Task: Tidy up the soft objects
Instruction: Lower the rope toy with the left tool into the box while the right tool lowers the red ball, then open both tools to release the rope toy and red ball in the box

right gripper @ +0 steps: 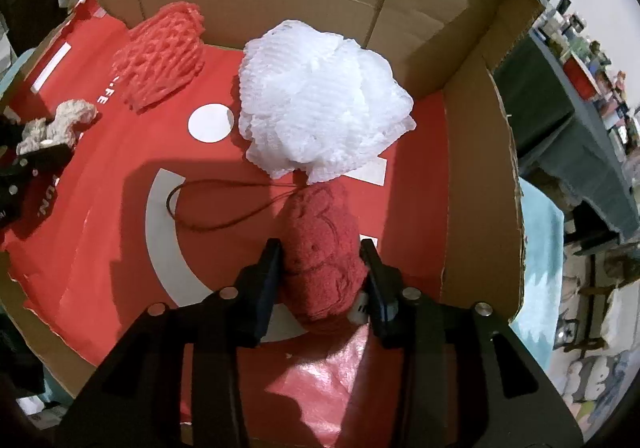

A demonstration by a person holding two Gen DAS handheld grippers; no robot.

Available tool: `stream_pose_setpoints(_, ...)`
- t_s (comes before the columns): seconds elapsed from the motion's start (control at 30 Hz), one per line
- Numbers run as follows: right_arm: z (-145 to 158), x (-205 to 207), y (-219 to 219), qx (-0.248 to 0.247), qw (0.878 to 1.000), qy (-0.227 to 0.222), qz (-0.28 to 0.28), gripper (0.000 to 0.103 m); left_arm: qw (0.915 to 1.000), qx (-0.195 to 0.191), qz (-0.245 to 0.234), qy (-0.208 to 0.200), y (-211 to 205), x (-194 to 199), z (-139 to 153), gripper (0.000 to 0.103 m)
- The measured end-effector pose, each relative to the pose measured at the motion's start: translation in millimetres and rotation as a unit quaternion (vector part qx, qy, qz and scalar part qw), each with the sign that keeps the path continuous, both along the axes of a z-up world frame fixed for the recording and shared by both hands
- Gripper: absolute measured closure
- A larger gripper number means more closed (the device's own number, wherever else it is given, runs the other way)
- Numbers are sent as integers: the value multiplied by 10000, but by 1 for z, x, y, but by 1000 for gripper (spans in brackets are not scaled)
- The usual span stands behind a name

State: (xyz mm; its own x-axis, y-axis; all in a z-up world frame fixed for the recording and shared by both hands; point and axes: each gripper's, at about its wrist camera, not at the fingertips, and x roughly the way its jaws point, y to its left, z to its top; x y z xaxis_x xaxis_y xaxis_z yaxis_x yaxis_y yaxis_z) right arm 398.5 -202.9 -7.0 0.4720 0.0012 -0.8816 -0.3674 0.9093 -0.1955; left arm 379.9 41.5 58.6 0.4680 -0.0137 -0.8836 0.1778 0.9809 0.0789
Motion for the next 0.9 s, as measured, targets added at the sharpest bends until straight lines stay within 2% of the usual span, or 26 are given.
stream_pose_setpoints(0.2,2,-15,4,-56,9999,-68,92,49,9996,-150,-118,-211,-3,-8,14,43)
stream_pose_setpoints(0.23,3,-17,5,-65,9999,-96,103,49,9995,-140,-135,-259,-4,-10,17,37)
stream_pose_setpoints(0.33,5,-21,14,-69,9998,-139,112,47,9985,-101,-171,-519,-8,-21,29,30)
stream_pose_setpoints(0.37,7,-23,13,-74,9998,-163,109,44,9982,-100,-188,-566,-9,-25,31,30)
stream_pose_setpoints(0.4,10,-26,14,-89,9997,-222,94,37,9978,-110,-200,-629,-9,-28,36,28)
stream_pose_setpoints(0.47,16,-28,13,-88,9994,-321,85,31,9968,-180,-193,-753,-9,-35,45,27)
stream_pose_setpoints(0.77,55,-52,2,163,9975,-683,-64,30,9894,-412,-165,-1382,-4,-75,90,15)
stream_pose_setpoints(0.9,87,-62,-10,424,9941,-999,-82,25,9827,-556,-145,-1758,-4,-104,113,12)
